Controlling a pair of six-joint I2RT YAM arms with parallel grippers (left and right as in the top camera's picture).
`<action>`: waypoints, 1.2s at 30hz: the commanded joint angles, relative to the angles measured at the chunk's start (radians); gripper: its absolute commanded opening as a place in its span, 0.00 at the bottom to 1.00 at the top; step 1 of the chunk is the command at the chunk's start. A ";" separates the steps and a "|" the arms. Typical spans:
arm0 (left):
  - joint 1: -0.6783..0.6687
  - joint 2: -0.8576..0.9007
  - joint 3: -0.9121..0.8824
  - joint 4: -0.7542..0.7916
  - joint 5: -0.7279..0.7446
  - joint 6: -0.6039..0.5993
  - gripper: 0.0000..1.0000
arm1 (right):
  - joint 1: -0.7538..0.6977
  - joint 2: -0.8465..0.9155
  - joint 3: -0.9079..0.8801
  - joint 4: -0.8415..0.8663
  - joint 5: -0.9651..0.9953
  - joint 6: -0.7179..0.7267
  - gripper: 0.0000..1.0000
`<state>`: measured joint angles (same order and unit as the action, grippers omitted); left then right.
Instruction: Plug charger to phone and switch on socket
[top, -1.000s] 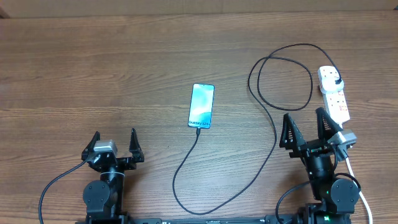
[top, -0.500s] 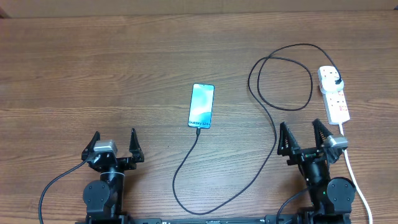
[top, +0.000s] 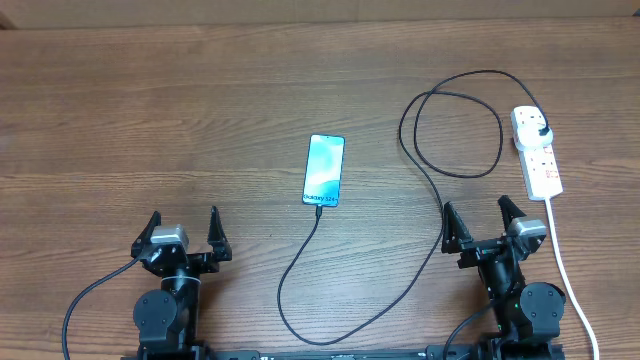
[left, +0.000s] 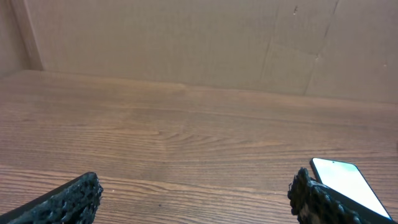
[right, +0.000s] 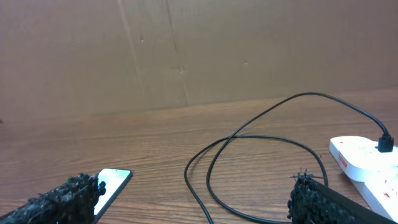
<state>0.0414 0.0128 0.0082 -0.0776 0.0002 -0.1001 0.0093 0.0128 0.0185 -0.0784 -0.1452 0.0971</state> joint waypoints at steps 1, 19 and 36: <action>0.006 -0.008 -0.003 0.000 -0.003 0.018 1.00 | 0.009 -0.011 -0.011 0.006 -0.002 -0.019 1.00; 0.006 -0.008 -0.003 0.000 -0.003 0.018 1.00 | 0.010 -0.011 -0.011 0.016 -0.118 -0.274 1.00; 0.006 -0.008 -0.003 0.000 -0.003 0.018 1.00 | 0.009 -0.011 -0.011 0.017 -0.117 -0.274 1.00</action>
<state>0.0414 0.0128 0.0082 -0.0776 -0.0002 -0.1001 0.0093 0.0128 0.0185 -0.0704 -0.2588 -0.1696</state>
